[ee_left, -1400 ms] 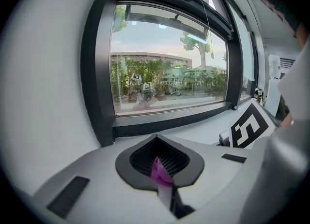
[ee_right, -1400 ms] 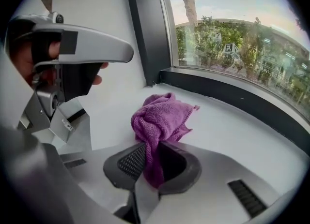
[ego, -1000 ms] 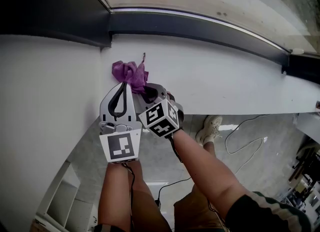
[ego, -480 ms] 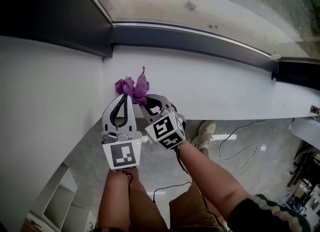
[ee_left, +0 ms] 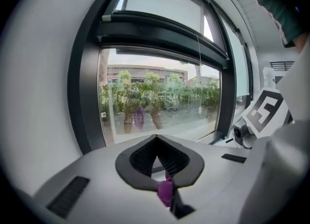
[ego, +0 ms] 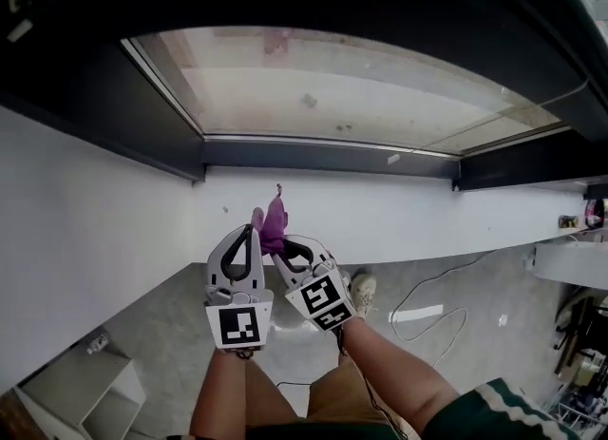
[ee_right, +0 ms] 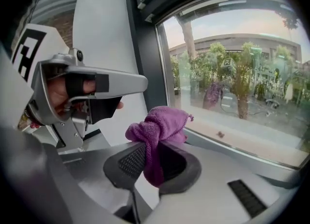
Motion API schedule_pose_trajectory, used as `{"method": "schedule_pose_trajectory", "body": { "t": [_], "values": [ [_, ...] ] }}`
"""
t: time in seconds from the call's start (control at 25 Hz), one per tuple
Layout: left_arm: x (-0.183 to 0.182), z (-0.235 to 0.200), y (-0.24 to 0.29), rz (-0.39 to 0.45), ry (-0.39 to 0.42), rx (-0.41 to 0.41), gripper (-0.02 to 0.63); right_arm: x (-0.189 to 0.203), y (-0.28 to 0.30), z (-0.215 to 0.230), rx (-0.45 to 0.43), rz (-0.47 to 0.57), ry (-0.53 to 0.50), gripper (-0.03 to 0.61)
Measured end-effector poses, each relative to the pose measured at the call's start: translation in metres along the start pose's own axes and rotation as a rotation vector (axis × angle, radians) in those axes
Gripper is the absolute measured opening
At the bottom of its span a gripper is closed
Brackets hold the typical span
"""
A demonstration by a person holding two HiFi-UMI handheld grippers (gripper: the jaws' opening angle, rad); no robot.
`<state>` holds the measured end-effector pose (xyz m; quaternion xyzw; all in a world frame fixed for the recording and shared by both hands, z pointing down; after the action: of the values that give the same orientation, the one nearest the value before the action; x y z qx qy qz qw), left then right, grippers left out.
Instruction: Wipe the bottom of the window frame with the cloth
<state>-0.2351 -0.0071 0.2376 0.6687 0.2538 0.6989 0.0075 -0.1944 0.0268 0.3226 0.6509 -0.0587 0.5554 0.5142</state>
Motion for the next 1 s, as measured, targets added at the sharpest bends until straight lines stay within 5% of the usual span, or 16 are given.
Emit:
{"method": "schedule_pose_trajectory", "body": {
  "t": [0.32, 0.6, 1.0],
  "values": [
    [-0.109, 0.065, -0.037, 0.013, 0.015, 0.073, 0.006, -0.082, -0.131, 0.016, 0.058, 0.104, -0.005, 0.067],
    [-0.196, 0.114, -0.051, 0.11, 0.105, 0.158, 0.006, -0.15, -0.225, 0.033, 0.127, 0.221, -0.076, 0.067],
    [-0.249, 0.161, -0.075, 0.176, 0.149, 0.272, 0.006, -0.18, -0.309, 0.035, 0.229, 0.326, -0.106, 0.068]
  ]
}}
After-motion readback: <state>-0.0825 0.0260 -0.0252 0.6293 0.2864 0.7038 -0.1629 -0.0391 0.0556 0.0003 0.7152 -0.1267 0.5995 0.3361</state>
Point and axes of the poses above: the fingertips, and each gripper's own axes: y forward along the fingers, z to its right, x out of its underside, the point moved 1 cm from there along -y, backward along the fingers, and after that the axes turned 2 degrees about -y, right-handed, at the moved point
